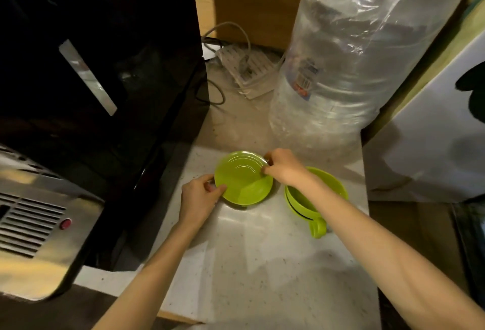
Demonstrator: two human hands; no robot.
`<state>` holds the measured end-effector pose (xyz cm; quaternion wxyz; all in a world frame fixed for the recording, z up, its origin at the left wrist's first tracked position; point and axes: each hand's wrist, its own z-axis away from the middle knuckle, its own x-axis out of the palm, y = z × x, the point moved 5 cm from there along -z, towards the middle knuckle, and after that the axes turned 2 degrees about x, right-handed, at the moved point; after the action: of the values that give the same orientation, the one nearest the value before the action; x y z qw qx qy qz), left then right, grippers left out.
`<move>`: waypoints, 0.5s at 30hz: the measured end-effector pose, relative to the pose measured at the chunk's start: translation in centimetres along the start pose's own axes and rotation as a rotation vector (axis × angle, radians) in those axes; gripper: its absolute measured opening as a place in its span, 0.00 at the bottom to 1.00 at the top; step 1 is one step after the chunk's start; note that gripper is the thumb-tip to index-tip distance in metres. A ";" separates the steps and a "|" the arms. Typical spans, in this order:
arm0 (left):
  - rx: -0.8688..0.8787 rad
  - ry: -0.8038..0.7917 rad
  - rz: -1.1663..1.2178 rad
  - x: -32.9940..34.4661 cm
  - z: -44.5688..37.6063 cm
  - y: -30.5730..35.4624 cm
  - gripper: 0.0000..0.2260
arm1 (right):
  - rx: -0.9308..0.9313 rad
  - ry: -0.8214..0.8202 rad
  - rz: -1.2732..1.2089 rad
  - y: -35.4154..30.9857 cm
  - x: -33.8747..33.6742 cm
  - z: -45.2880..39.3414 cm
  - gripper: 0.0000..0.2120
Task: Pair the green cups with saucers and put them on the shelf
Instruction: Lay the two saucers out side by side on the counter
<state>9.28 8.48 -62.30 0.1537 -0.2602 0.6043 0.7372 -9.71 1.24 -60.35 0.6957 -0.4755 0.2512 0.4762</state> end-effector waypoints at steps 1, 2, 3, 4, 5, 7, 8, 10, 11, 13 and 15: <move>-0.012 -0.006 0.008 0.1 -0.1 -0.1 0.11 | 0.009 0.001 0.004 0.1 0.1 -0.1 0.12; -0.023 -0.010 0.009 0.2 -0.2 -0.2 0.10 | 0.016 0.006 0.007 0.2 0.2 -0.3 0.12; -0.032 -0.010 0.007 0.3 -0.3 -0.2 0.10 | 0.023 0.012 0.011 0.2 0.2 -0.3 0.11; -0.039 -0.007 0.004 0.3 -0.3 -0.2 0.09 | 0.030 0.019 0.019 0.2 0.2 -0.4 0.11; -0.046 -0.002 0.001 0.3 -0.4 -0.2 0.09 | 0.034 0.027 0.029 0.2 0.3 -0.4 0.11; -0.058 0.006 0.001 0.3 -0.5 -0.1 0.09 | 0.040 0.042 0.047 0.2 0.4 -0.5 0.11; -0.065 0.007 0.005 0.2 -0.5 -0.1 0.09 | 0.043 0.045 0.053 0.1 0.4 -0.5 0.11; -0.075 0.011 0.019 0.0 -0.4 0.1 0.09 | 0.042 0.059 0.066 -0.1 0.4 -0.3 0.12; -0.078 0.019 0.027 -0.2 -0.3 0.2 0.10 | 0.040 0.073 0.072 -0.3 0.2 0.0 0.12; -0.076 0.031 0.058 -0.8 -0.1 0.5 0.09 | 0.035 0.107 0.079 -0.9 -0.2 0.7 0.12; -0.060 0.041 0.101 -1.6 0.4 0.9 0.08 | 0.008 0.133 0.070 -1.6 -0.8 1.7 0.11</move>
<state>10.03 8.85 -60.62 0.0960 -0.2487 0.5973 0.7564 -8.79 2.27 -58.36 0.6621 -0.4944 0.3154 0.4666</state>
